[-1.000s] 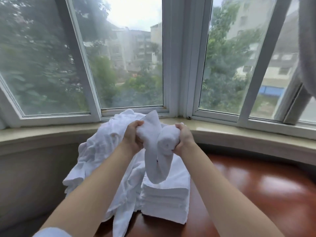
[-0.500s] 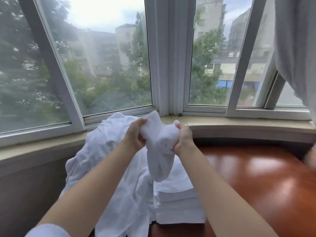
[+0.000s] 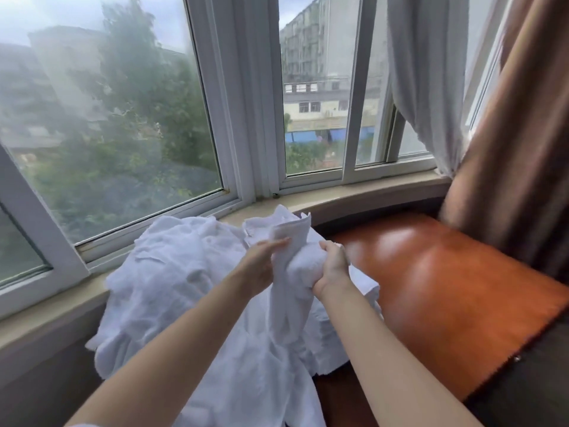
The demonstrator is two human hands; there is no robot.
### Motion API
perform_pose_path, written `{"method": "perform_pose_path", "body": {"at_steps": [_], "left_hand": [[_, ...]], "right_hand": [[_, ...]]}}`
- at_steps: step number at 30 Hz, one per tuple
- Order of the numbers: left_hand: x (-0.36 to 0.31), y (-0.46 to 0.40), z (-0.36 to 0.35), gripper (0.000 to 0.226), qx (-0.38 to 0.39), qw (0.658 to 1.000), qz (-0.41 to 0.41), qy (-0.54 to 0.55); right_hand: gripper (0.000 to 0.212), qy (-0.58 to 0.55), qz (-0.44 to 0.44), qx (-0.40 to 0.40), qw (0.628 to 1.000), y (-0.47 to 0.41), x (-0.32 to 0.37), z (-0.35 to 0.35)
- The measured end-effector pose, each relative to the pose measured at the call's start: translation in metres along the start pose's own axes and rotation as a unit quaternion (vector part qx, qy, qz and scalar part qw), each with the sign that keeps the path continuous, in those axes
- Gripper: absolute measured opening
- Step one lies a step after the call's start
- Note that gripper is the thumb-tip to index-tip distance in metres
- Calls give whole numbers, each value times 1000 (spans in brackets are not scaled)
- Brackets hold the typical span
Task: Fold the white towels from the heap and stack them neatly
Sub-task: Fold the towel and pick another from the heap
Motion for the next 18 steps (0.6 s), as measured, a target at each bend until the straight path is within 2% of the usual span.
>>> {"method": "perform_pose_path", "body": {"at_steps": [2, 5, 8, 9, 12, 14, 15, 16, 18], "left_hand": [[-15, -15, 5, 42, 8, 1000, -17, -11], [-40, -42, 14, 41, -6, 1000, -21, -23], [-69, -72, 17, 41, -8, 999, -21, -48], [-81, -81, 18, 41, -9, 998, -28, -55], [-118, -108, 25, 37, -2, 996, -76, -56], [-134, -128, 41, 29, -36, 991, -111, -61], [-134, -139, 55, 29, -63, 989, -114, -69], [-127, -149, 69, 33, -89, 987, -99, -87], [-91, -168, 104, 51, -130, 980, -3, -150]], "right_hand": [[13, 4, 2, 12, 1000, -9, 5, -6], [25, 8, -17, 32, 999, -29, 15, -19], [8, -2, -5, 31, 1000, -49, 32, -37], [9, -6, 5, 33, 999, -54, 39, -45], [36, -30, 66, 48, 996, -74, 58, -61], [40, -18, 130, 11, 991, -84, 65, -52], [40, 9, 156, -31, 987, -89, 63, -39], [39, 54, 168, -83, 981, -92, 55, -21], [37, 146, 129, -194, 961, -93, 17, 21]]}}
Point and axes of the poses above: each hand's wrist, its own y-axis away from the middle knuckle, its own z-axis out of the back of the hand, x = y × z, the point moved 6 cm from there along -y, towards the middle knuckle, and after that the axes turned 10 degrees about x, right-handed, at the moved point
